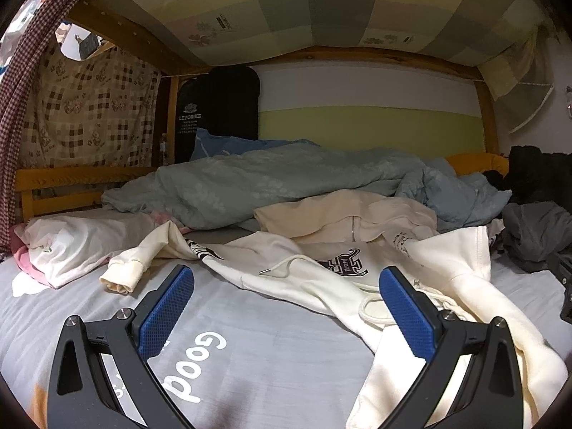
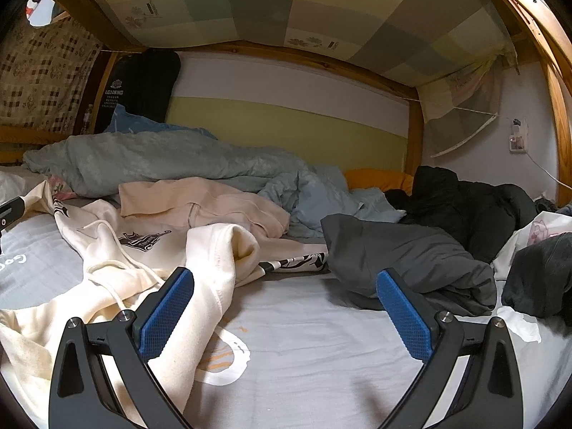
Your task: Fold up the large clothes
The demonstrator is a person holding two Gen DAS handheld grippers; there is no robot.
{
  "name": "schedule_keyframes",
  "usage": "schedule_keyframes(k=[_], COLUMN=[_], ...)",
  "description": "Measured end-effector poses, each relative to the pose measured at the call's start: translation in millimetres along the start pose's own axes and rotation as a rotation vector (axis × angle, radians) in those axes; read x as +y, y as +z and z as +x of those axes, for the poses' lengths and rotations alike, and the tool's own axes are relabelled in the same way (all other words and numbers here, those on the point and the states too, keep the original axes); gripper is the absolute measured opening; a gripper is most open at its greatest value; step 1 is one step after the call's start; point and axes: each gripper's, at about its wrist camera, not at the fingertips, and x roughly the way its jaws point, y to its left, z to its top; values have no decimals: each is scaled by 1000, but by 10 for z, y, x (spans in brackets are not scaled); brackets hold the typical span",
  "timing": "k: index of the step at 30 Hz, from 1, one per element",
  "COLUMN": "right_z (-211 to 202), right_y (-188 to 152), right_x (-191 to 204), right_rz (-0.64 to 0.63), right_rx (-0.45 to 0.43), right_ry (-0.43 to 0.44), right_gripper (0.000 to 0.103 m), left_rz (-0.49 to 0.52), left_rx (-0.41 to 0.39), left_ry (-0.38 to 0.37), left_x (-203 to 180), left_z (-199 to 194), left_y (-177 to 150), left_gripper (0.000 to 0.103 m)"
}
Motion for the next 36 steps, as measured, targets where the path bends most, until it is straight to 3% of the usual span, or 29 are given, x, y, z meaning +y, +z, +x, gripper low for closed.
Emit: schedule_keyframes(k=[4,36], right_z=[29,65], right_y=[-11,-11], right_x=[23,62], right_rz=[-8,-23], right_rx=[20,36], right_ry=[46,7], right_gripper=[103,103], left_rz=[25,20], left_rx=[-16,0], left_ry=[25,29], left_x=[-49,-37], left_z=[-40,-11], left_y=[-6,-28], left_gripper=[103,103])
